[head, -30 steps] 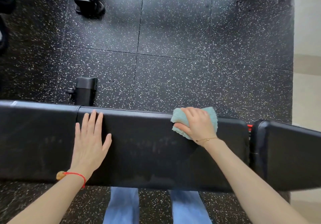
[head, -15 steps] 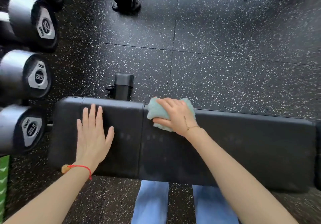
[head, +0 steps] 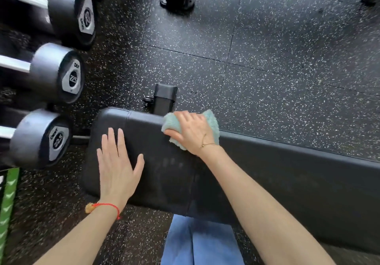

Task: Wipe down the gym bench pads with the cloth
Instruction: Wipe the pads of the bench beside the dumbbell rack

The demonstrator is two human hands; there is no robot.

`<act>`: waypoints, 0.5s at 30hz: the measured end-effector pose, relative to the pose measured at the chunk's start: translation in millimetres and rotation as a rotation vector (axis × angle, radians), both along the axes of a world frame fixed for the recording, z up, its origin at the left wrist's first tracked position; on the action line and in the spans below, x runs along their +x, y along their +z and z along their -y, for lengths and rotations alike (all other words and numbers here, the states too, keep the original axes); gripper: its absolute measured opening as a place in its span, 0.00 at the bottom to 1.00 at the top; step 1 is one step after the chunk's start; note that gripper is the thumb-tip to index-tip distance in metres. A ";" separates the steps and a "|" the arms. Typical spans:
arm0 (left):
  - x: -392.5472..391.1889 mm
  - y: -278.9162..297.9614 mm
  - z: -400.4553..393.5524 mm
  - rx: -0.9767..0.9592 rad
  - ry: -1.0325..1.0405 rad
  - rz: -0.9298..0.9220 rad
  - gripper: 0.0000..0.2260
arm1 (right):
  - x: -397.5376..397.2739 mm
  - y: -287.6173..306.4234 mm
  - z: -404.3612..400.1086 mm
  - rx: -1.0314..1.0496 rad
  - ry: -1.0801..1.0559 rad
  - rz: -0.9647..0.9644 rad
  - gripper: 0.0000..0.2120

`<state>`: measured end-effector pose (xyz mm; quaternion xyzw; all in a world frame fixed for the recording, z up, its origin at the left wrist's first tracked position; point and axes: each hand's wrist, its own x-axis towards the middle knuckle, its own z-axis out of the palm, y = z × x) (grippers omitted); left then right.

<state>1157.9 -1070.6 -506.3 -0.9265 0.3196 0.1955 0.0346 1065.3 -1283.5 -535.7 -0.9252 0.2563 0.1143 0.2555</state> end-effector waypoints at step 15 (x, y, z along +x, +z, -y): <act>19.4 -0.9 -13.4 0.008 0.025 -0.064 0.38 | -25.5 -3.0 16.2 0.073 0.110 -0.032 0.33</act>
